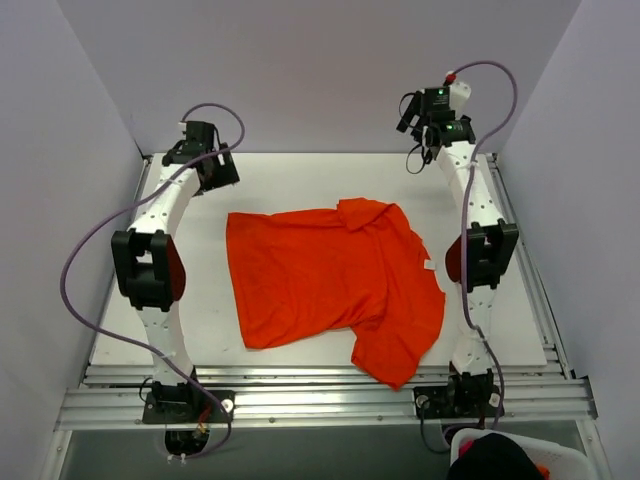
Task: Fold and stack the t-shirts
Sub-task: Flatten the tshirt out
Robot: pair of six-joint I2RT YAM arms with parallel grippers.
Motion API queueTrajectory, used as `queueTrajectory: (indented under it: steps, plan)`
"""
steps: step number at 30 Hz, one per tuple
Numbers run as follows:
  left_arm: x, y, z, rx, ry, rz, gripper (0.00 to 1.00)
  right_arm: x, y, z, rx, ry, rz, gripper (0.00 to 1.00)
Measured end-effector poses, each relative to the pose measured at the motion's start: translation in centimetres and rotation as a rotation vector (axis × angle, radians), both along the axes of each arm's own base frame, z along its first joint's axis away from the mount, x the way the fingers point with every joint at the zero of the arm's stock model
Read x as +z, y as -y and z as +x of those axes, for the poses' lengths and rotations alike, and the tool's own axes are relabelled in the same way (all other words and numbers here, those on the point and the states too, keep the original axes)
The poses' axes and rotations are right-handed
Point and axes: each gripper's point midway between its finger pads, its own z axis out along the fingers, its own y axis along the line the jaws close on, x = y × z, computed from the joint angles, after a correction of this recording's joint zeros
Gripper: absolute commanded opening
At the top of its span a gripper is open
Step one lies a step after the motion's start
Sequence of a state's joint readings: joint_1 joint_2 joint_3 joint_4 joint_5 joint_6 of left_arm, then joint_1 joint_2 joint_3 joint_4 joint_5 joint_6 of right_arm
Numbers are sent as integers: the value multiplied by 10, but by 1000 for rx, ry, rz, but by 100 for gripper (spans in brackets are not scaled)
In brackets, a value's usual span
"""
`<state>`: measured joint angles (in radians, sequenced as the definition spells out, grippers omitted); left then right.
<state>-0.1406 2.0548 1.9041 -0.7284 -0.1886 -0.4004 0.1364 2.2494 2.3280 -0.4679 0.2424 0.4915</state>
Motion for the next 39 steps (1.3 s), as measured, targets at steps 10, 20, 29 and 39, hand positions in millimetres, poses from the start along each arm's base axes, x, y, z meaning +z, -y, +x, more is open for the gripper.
queueTrajectory:
  steps: [10, 20, 29, 39]
  plan:
    - [102, 43, -57, 1, 182, 2, 95, 56, 46, -119, -146, 53, -32, 99]
    - [26, 92, -205, -157, -56, -138, 89, -58, 23, -133, -54, -206, 26, 99]
    - [-19, 98, -244, -172, -219, -211, 90, -107, 6, -136, -4, -336, 93, 98]
    - [-53, 100, -195, -120, -312, -311, 86, -161, -10, -121, 39, -456, 143, 97]
